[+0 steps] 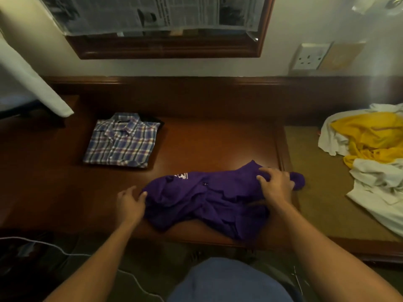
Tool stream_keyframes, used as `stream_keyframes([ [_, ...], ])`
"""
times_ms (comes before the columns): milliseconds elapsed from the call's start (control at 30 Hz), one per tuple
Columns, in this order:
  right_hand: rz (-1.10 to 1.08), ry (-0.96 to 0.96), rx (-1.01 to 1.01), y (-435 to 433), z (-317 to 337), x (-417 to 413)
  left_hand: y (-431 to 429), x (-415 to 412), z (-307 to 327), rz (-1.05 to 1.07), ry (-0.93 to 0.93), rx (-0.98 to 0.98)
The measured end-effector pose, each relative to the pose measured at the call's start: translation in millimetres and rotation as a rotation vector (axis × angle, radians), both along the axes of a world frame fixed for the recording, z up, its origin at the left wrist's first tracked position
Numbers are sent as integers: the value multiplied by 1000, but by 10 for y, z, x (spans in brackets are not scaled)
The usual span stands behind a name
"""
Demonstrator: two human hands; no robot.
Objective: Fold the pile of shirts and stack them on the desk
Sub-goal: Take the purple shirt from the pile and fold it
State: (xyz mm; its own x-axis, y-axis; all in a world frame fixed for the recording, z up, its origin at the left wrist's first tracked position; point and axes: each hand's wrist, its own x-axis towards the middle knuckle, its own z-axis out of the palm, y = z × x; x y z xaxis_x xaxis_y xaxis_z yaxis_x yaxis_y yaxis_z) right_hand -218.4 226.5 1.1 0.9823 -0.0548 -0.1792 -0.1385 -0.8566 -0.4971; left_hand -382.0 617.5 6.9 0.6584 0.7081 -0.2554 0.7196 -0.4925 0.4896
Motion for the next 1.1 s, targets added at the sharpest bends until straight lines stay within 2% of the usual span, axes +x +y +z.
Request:
stream_keyframes([
  [100,152,86,11,375,-14,-195,-172,-13,-109,-264,37,18],
  [200,297,186,49,734,-114,-345,-291,10,-254,-531,342,149],
  [267,369,224,80,971,-183,-408,-313,-13,-349,-583,457,124],
  [300,397,232,71,1094,-212,-436,-308,-33,-400,-583,450,106],
  [433,494,252,-96,1517,-347,-508,-183,-98,-505,-569,262,82],
  [500,531,222,-138,1633,-397,-513,-99,-85,-457,-517,82,-36],
  [567,509,186,-93,1688,-374,-471,-13,-33,-272,-384,-97,-233],
  [633,431,174,32,1674,-284,-365,128,30,-2,-255,-227,-418],
  [700,368,200,170,1597,-67,-182,340,103,261,-211,-323,-501],
  [767,376,161,190,1503,237,34,570,194,541,-218,-399,-488],
  [933,351,-75,83,1205,1222,356,961,481,1174,-228,-473,-282],
  [1100,294,-187,193,1054,1687,405,910,664,1689,-348,-545,-250],
])
